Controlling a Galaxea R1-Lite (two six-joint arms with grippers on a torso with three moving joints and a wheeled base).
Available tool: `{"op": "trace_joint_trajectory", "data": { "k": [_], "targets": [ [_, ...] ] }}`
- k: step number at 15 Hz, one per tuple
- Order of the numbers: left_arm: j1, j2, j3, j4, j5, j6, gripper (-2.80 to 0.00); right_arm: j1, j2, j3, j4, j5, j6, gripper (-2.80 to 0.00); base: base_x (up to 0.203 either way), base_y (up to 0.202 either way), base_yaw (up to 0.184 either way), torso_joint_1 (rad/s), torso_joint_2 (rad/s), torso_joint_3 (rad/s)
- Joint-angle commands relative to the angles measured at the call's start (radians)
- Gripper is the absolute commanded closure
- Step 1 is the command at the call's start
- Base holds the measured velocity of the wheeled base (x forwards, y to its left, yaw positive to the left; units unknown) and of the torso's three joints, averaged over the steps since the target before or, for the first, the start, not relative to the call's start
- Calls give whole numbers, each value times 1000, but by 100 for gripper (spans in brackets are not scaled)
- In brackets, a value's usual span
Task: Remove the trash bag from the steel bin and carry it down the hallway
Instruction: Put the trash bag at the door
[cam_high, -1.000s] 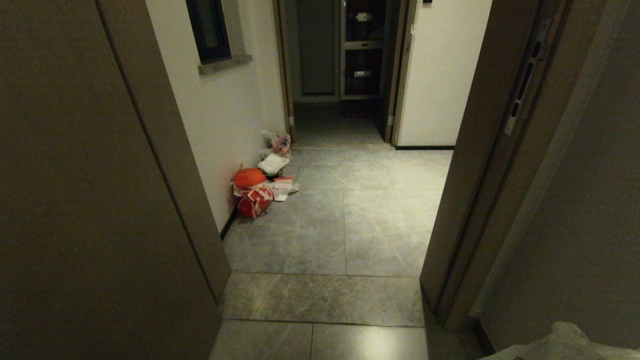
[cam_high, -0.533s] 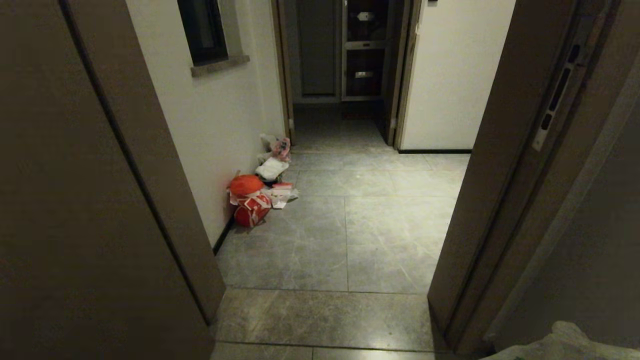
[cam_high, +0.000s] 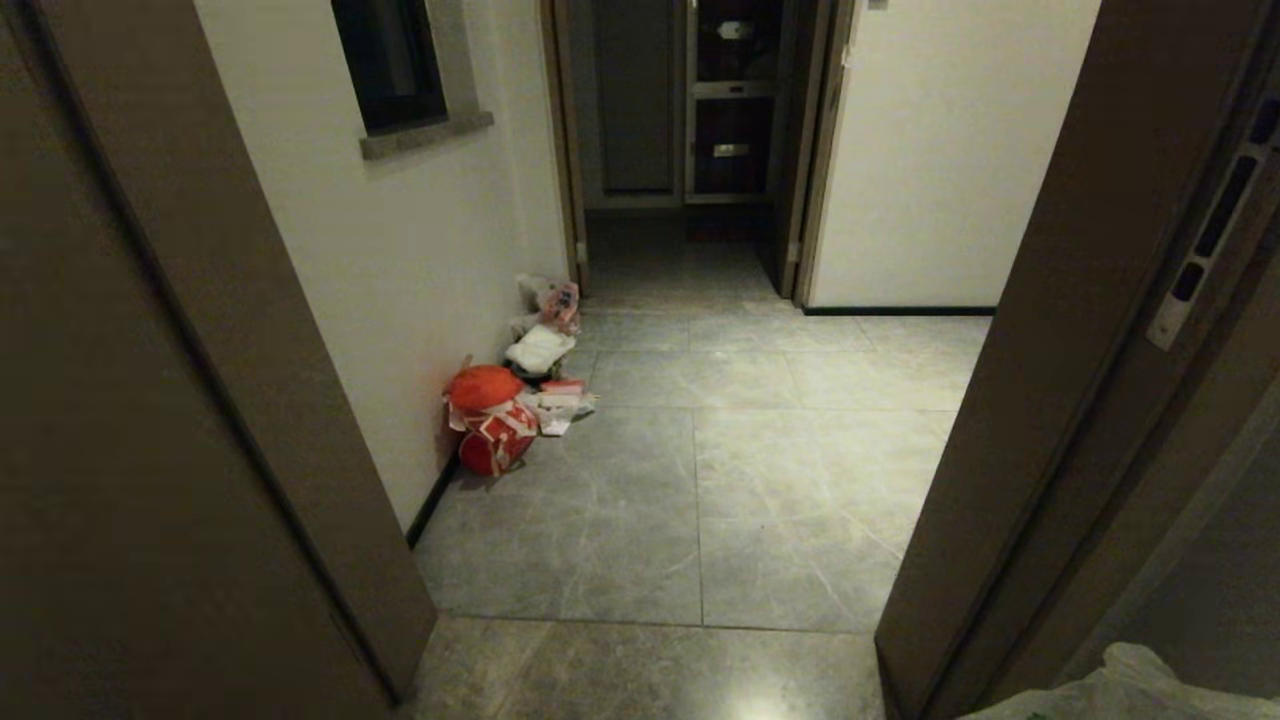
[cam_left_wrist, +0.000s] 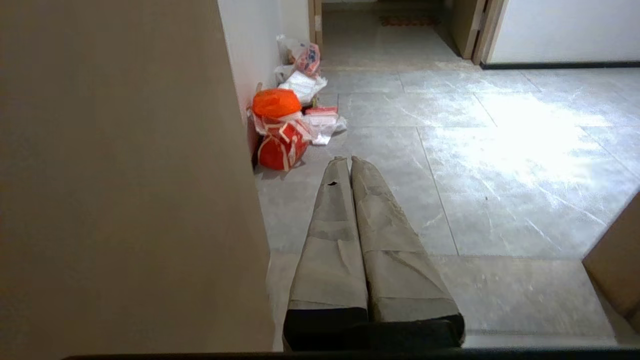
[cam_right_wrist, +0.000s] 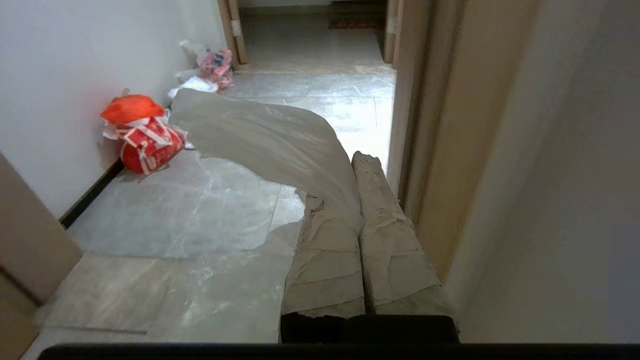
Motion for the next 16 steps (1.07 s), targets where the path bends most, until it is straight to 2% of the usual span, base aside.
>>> {"op": "trace_joint_trajectory", "data": {
  "k": [1, 16],
  "targets": [
    [0, 0, 1, 0, 0, -1, 0, 0, 2, 12, -1, 0, 0, 0, 192, 0, 4, -2, 2, 2],
    [0, 0, 2, -2, 0, -1, 0, 0, 2, 12, -1, 0, 0, 0, 191, 0, 1, 3, 3, 2]
  ]
}}
